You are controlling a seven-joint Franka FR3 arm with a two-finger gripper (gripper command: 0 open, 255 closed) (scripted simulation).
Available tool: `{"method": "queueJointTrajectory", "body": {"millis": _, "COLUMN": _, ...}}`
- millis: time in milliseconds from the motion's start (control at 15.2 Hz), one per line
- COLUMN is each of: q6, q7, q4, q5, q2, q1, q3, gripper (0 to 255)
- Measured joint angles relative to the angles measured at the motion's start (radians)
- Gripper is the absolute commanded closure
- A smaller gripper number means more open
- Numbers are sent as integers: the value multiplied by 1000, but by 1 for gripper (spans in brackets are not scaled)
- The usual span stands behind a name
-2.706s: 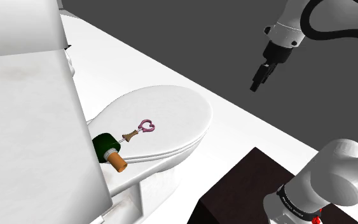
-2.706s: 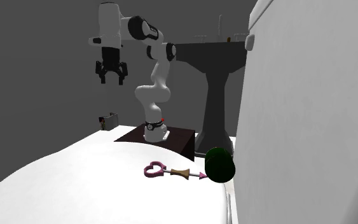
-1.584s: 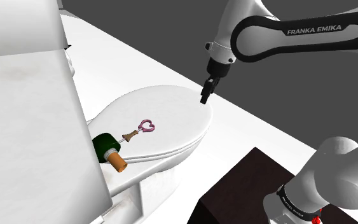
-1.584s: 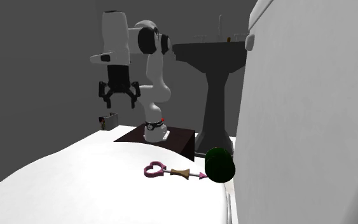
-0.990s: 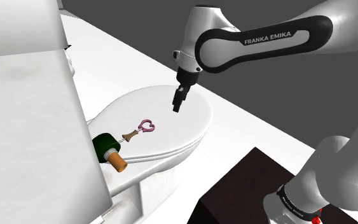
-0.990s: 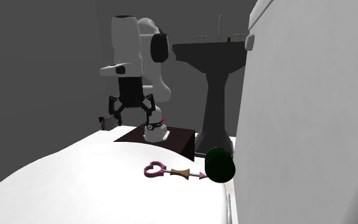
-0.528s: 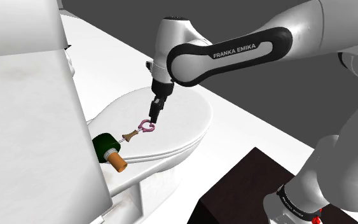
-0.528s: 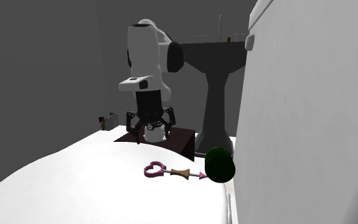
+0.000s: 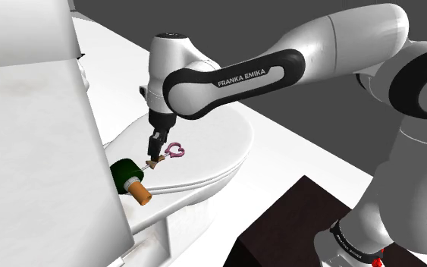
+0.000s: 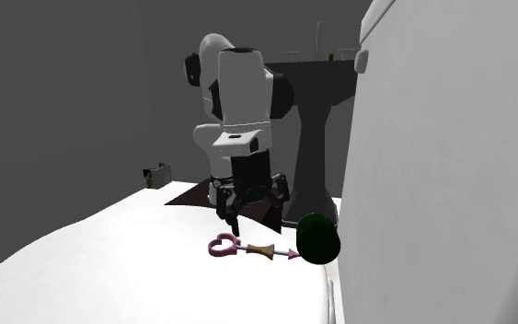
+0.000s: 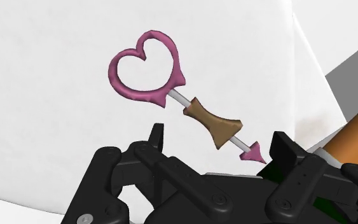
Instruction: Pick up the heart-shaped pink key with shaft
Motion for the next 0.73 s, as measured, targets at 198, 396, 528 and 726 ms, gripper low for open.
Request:
{"method": "queueJointTrajectory", "body": {"millis": 198, "q6": 24, "q7": -1, "q4": 5, "q5": -7, "q2": 29, "q1": 7, "q3": 1, "gripper": 0}}
{"method": "queueJointTrajectory", "body": {"millis": 396, "q6": 58, "q7": 0, "q4": -18, "q5": -10, "q2": 40, "q1": 8, "q3": 0, "gripper": 0}}
{"method": "queueJointTrajectory", "body": {"millis": 528, "q6": 78, "q7": 0, "q4": -24, "q5": -14, "q2": 55, "q1": 10, "q3": -2, "gripper": 0}}
{"method": "queueJointTrajectory", "body": {"millis": 726, "q6": 86, "q7": 2, "q4": -22, "q5": -17, "q2": 62, "q1": 12, "q3": -3, "gripper": 255}}
